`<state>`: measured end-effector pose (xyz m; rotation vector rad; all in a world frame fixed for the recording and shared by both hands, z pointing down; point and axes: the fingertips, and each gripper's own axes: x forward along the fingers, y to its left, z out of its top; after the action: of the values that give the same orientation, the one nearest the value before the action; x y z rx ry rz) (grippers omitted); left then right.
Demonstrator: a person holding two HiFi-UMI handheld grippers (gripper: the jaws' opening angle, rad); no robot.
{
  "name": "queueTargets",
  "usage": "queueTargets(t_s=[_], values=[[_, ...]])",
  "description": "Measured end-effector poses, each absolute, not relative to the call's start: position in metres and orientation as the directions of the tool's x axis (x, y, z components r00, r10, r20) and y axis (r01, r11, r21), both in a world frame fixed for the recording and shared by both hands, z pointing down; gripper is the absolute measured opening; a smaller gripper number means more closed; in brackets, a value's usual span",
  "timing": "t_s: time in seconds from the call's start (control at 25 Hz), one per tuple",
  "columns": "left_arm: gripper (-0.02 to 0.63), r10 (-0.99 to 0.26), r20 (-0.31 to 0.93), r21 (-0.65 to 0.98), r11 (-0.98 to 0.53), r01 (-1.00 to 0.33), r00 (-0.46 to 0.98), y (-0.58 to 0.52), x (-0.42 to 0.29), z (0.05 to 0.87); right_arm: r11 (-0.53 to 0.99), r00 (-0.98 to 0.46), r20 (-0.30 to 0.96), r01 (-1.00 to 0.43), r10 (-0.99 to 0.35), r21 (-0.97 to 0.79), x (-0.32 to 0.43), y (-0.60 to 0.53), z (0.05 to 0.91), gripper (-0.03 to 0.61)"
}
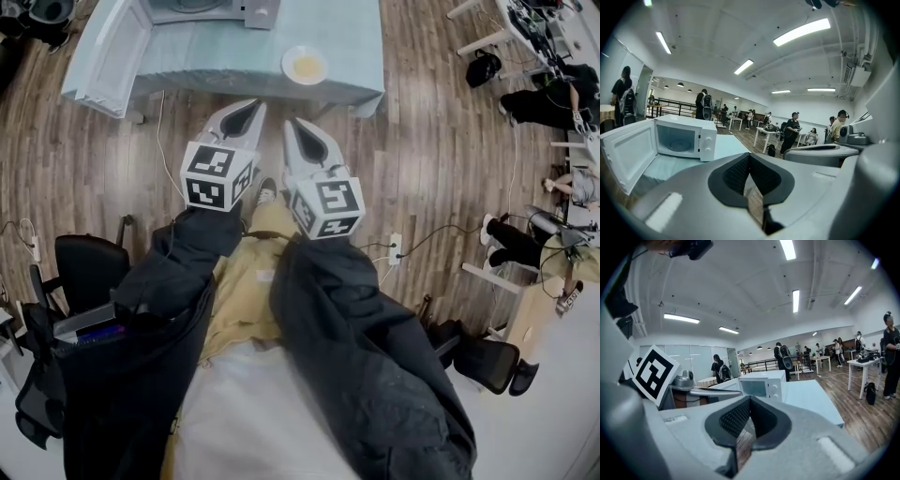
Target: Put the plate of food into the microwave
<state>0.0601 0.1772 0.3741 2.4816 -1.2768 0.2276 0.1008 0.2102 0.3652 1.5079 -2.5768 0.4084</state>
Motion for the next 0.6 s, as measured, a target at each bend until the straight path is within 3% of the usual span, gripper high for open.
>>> queueTargets(t_s=[0.6], values=[[-0.005, -0.773, 0.341, 0.223, -0.487, -0.845, 0.535, 0.094, 0.107, 0.388, 0.517, -0.562, 0.288, -0.827, -0.775, -0.222, 0.151, 0.127, 0.386, 0.0]])
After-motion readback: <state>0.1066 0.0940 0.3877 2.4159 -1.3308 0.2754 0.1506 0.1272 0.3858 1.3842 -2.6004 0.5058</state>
